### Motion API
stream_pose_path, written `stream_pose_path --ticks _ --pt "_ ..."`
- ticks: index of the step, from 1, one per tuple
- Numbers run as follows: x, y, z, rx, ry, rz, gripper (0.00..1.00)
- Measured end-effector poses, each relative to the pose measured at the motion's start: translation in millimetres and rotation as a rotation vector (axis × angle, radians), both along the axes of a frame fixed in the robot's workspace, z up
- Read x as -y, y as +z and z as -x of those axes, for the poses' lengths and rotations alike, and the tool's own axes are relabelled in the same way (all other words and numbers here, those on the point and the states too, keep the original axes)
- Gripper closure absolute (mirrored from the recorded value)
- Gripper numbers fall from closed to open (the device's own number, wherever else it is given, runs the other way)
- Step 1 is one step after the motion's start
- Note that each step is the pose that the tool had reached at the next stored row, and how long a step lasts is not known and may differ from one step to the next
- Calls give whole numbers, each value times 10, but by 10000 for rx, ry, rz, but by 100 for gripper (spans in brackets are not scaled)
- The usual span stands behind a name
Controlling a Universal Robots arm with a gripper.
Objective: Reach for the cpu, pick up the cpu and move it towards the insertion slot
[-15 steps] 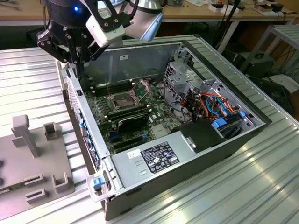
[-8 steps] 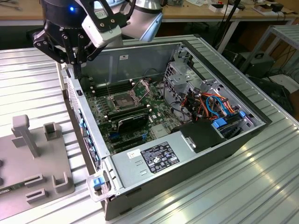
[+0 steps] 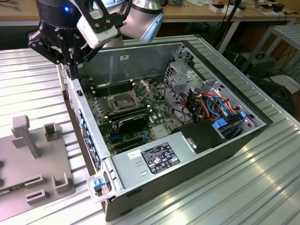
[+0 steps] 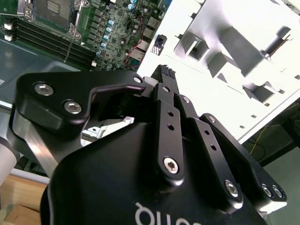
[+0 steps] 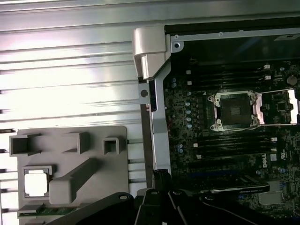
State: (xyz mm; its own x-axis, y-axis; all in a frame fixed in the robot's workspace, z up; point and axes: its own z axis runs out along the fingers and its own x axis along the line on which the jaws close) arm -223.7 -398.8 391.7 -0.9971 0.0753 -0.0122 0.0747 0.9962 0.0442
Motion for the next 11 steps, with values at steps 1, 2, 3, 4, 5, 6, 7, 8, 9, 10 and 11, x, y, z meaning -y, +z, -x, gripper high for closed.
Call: stream_pose_path --ticks 1,2,3,4,5,6,7,8,9,10,11 --pt "0 0 7 -1 0 0 89" --pt "0 0 14 -1 0 0 89" --pt "0 0 22 -2 0 0 89" --pt "0 -1 29 -2 0 0 89" --pt "0 -1 36 -4 0 0 89" --pt "0 -1 43 -4 1 0 89" --pt "0 -1 52 -5 0 0 89" --pt "0 -1 59 -6 0 0 89" --pt "0 -1 67 -7 0 0 89" --pt "0 -2 74 -7 0 -1 89" --pt "0 -2 83 -8 0 0 89"
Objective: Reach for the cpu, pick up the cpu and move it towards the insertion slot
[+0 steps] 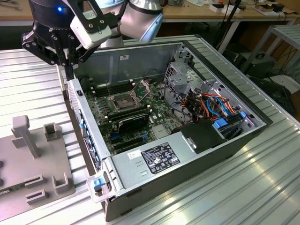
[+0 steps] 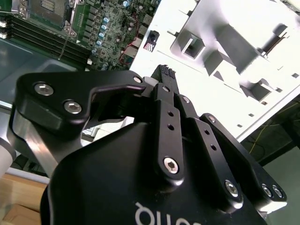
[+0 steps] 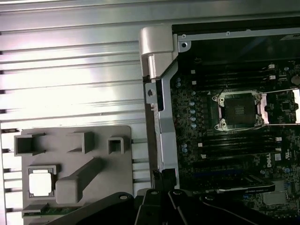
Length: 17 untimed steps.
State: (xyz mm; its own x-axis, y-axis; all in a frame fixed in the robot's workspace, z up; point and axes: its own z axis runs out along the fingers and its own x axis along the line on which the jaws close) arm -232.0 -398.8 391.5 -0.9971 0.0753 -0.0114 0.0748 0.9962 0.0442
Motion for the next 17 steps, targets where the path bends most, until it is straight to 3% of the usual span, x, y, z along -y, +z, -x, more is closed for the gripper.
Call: stream_pose_path --ticks 11,17 --pt "0 -1 89 -9 0 0 89" --pt "0 -3 179 -22 0 0 89"
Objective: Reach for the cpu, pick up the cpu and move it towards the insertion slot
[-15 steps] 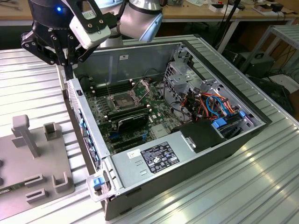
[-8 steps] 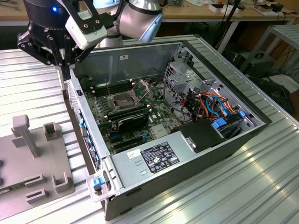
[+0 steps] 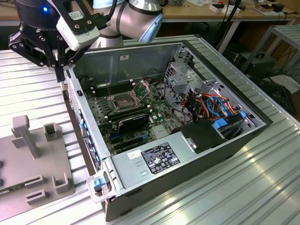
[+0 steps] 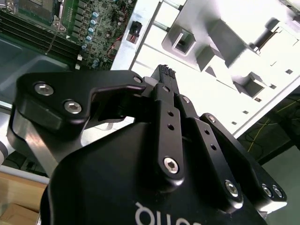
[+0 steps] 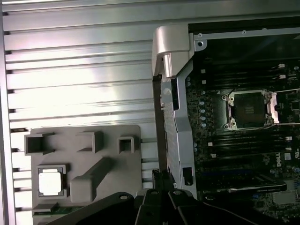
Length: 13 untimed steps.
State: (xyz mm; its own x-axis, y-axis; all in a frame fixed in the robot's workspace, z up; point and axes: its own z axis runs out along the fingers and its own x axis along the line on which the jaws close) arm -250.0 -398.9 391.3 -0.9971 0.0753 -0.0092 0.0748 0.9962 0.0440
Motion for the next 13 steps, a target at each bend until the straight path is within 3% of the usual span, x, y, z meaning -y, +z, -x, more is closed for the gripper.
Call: stream_pose_path --ticks 13 --pt "0 -2 120 -21 0 0 89"
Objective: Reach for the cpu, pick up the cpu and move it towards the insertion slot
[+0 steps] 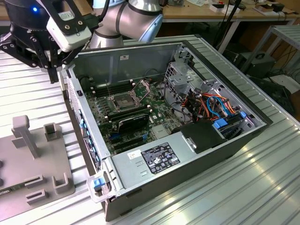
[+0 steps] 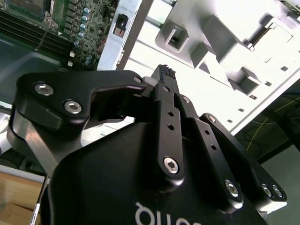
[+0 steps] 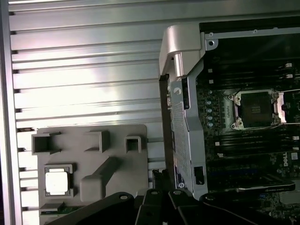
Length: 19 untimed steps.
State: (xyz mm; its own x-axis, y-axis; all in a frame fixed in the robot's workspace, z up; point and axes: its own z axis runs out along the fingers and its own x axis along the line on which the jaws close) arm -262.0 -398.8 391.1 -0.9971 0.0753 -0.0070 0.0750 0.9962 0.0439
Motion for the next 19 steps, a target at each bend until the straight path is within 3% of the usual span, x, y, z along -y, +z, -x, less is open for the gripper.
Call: stream_pose_path --ticks 19 --pt "0 -2 209 -18 0 1 89"
